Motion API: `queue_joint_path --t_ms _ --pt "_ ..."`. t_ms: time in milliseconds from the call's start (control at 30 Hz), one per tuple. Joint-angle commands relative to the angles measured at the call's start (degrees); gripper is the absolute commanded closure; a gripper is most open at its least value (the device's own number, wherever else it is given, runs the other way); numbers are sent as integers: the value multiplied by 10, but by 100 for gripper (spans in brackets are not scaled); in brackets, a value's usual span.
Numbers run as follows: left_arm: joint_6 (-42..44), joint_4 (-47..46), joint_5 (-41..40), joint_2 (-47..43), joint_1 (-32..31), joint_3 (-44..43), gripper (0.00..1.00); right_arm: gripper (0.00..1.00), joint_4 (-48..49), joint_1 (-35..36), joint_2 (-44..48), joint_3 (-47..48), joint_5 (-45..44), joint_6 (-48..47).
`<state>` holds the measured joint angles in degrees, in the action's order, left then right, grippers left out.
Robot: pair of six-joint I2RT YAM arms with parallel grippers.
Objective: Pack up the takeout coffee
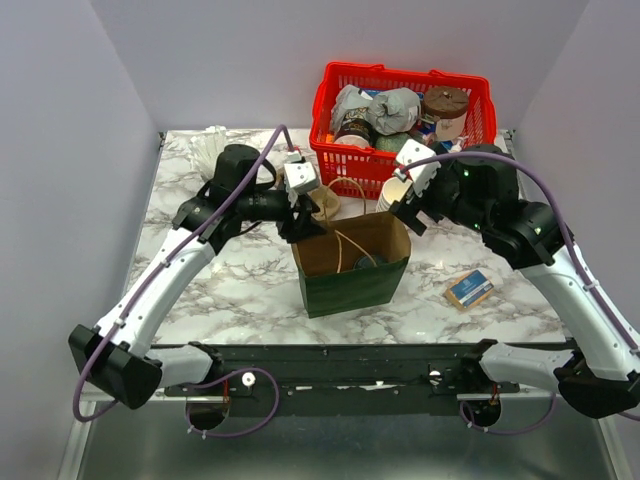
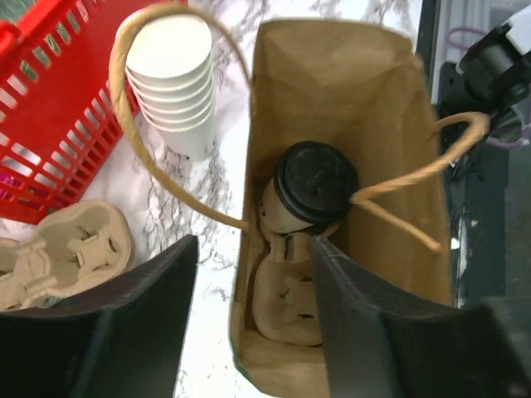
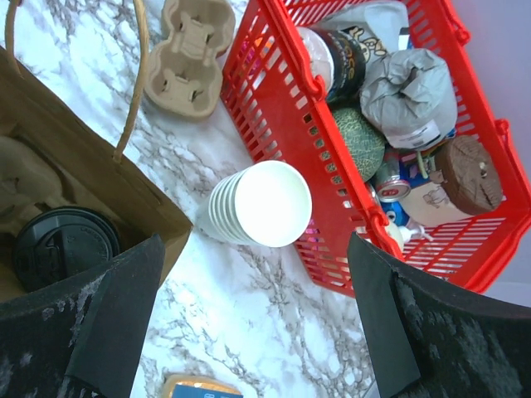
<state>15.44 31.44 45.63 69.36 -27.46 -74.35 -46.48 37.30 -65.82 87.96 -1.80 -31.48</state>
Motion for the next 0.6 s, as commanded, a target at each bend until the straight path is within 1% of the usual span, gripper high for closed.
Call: queue_joint_path --t_ms 0,33,100,133,200,300,333,400,567 --pt "25 8 -11 34 -2 -4 42 0 -14 -14 12 -12 15 10" --pt "26 8 -8 42 -5 -6 50 0 -13 -14 13 -18 29 -2" --pt "26 7 -3 50 -11 -16 60 0 -12 -13 15 -24 35 -5" --pt "23 6 9 54 -13 -19 67 0 -11 -14 13 -27 39 -1" --pt "20 4 17 57 -17 -22 71 0 -10 -14 13 -34 44 1" --pt "32 24 23 65 -25 -33 85 0 7 -14 12 -55 48 5" --pt "39 33 24 68 -26 -38 93 0 14 -14 12 -58 46 9" --pt "62 64 23 68 -29 -54 100 0 20 -14 10 -64 48 12" --pt "115 133 -6 49 -32 -79 100 0 28 -14 10 -72 51 11"
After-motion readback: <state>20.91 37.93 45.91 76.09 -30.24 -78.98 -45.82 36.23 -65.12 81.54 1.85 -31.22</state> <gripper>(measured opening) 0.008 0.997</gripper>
